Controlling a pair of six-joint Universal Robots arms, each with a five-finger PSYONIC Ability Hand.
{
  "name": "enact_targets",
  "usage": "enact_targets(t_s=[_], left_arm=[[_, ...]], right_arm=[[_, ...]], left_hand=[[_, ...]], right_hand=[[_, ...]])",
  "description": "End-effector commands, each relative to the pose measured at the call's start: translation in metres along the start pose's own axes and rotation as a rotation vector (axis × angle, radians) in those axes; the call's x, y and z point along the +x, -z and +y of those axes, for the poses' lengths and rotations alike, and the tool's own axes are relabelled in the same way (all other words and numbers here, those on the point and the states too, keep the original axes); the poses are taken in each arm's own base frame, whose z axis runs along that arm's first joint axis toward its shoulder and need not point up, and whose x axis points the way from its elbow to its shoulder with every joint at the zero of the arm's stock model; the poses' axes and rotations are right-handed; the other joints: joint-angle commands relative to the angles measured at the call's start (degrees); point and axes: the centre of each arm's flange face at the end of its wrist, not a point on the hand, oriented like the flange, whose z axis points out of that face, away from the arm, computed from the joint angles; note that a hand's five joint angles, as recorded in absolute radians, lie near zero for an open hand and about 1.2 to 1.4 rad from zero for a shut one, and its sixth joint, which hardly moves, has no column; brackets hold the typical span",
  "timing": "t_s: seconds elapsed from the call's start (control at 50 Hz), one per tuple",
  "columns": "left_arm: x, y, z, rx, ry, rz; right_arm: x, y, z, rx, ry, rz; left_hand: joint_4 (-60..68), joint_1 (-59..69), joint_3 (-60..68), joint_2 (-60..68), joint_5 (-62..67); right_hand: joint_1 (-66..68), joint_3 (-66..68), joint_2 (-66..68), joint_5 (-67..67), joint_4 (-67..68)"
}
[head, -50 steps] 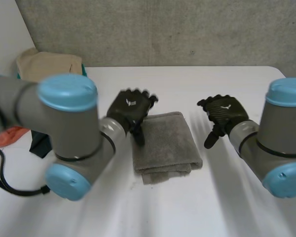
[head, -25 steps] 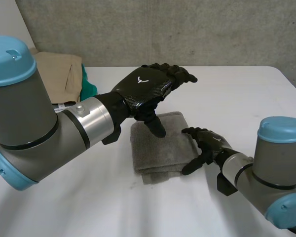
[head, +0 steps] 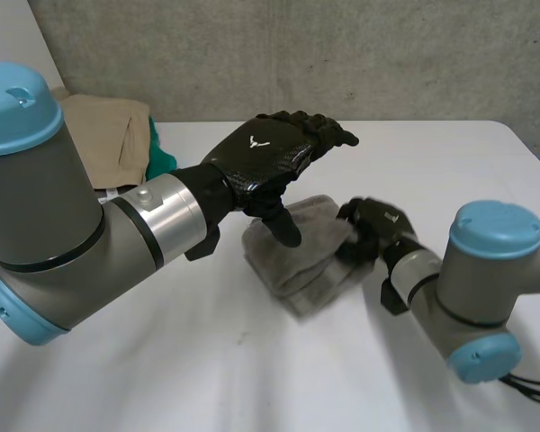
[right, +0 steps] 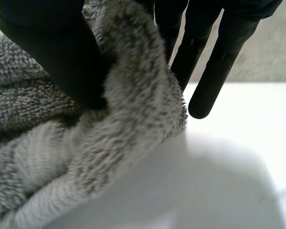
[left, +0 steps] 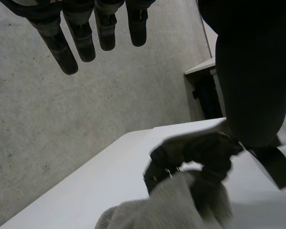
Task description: Fold the laundry.
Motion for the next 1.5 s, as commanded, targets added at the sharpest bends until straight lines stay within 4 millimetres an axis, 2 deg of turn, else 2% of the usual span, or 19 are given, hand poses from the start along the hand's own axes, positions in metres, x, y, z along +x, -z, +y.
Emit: enact_targets(t_s=[0.02,0.1,0.24,0.32,0.44,0.46,0.54,0.72,0.88,0.9,0.92,1.04,1.26,1.32,1.34,1.38,1.4,1.42,1.5], left_arm=[[-0.001,-0.001,-0.004,0.013,-0.006,-0.001],[0.000,-0.001,-0.006,0.018,-0.009,0.000],[0.000,-0.001,-0.010,0.033,-0.017,0.000],[0.001,-0.002,-0.010,0.035,-0.018,0.002],[0.000,-0.003,-0.012,0.044,-0.023,0.002],[0.002,-0.003,-0.012,0.043,-0.023,0.007],[0.008,-0.005,-0.014,0.052,-0.029,0.022],[0.010,-0.007,-0.015,0.065,-0.035,0.027],[0.009,-0.009,-0.010,0.053,-0.028,0.011],[0.009,-0.009,-0.010,0.053,-0.029,0.011],[0.009,-0.008,-0.010,0.052,-0.028,0.011],[0.010,-0.007,-0.010,0.050,-0.028,0.011],[0.003,-0.002,-0.028,0.096,-0.049,-0.060],[-0.006,0.002,-0.039,0.125,-0.062,-0.135],[-0.019,0.004,-0.049,0.152,-0.074,-0.212],[-0.038,0.008,-0.059,0.182,-0.084,-0.316],[-0.065,0.013,-0.066,0.197,-0.092,-0.437],[-0.079,0.016,-0.067,0.200,-0.097,-0.491],[-0.146,0.032,-0.059,0.178,-0.112,-0.703]], right_arm=[[0.042,-0.034,-0.034,0.113,-0.057,0.097],[0.070,-0.053,-0.057,0.196,-0.071,0.181],[0.149,-0.081,-0.097,0.337,-0.083,0.361],[0.207,-0.090,-0.120,0.419,-0.081,0.453],[0.263,-0.101,-0.133,0.462,-0.070,0.528],[0.283,-0.103,-0.135,0.463,-0.067,0.546],[0.310,-0.103,-0.136,0.464,-0.062,0.563],[0.332,-0.095,-0.136,0.457,0.002,0.613],[0.332,-0.096,-0.125,0.390,0.021,0.571],[0.331,-0.095,-0.125,0.379,0.029,0.575],[0.330,-0.091,-0.130,0.365,0.063,0.592],[0.326,-0.069,-0.149,0.308,0.209,0.690],[0.268,-0.022,-0.220,0.362,0.435,0.706],[0.235,-0.012,-0.229,0.393,0.527,0.679],[0.221,-0.011,-0.230,0.410,0.553,0.658],[0.167,-0.009,-0.229,0.479,0.650,0.548],[0.154,-0.009,-0.227,0.496,0.679,0.516],[0.124,-0.007,-0.215,0.504,0.741,0.437],[0.063,0.010,-0.173,0.466,0.936,0.239]], left_hand=[[3.90,4.02,3.16,3.67,2.80],[3.90,4.02,3.16,3.67,2.80],[3.90,4.02,3.16,3.67,2.80],[3.90,4.02,3.16,3.67,2.80],[4.07,4.19,3.33,3.83,2.97],[4.07,4.19,3.33,3.83,2.97],[4.23,4.35,3.49,4.00,3.13],[4.91,5.03,4.17,4.67,3.81],[4.91,5.03,4.17,4.68,3.81],[5.08,5.19,4.33,4.84,3.97],[5.08,5.20,4.34,4.84,3.98],[5.08,5.20,4.34,4.84,3.98],[5.25,5.36,4.50,5.01,4.14],[5.08,5.20,4.34,4.85,3.98],[5.24,5.36,4.50,5.01,4.14],[5.25,5.36,4.50,5.01,4.14],[5.08,5.20,4.34,4.85,3.98],[5.08,5.20,4.34,4.84,3.98],[4.24,4.36,3.49,4.00,3.14]], right_hand=[[24.52,15.11,16.11,16.63,11.56],[24.52,15.11,16.11,16.63,11.56],[24.52,15.11,16.11,16.63,11.56],[24.52,15.11,16.11,16.63,11.56],[24.52,15.11,16.11,16.63,11.56],[24.52,15.11,16.11,16.63,11.56],[24.52,15.11,16.11,16.63,11.56],[24.52,15.11,16.11,16.63,11.56],[21.08,11.68,12.67,13.19,8.12],[3.56,-5.84,-4.85,-4.33,-9.40],[-45.48,-54.89,-53.89,-53.37,-58.44],[-45.48,-54.89,-53.89,-53.37,-58.44],[-45.48,-54.89,-53.89,-53.37,-58.44],[-45.48,-54.89,-53.89,-53.37,-58.44],[-45.48,-54.89,-53.89,-53.37,-58.44],[-45.48,-54.89,-53.89,-53.37,-58.44],[-45.48,-54.89,-53.89,-53.37,-58.44],[-45.48,-54.89,-53.89,-53.37,-58.44],[-45.48,-54.89,-53.89,-53.37,-58.44]])
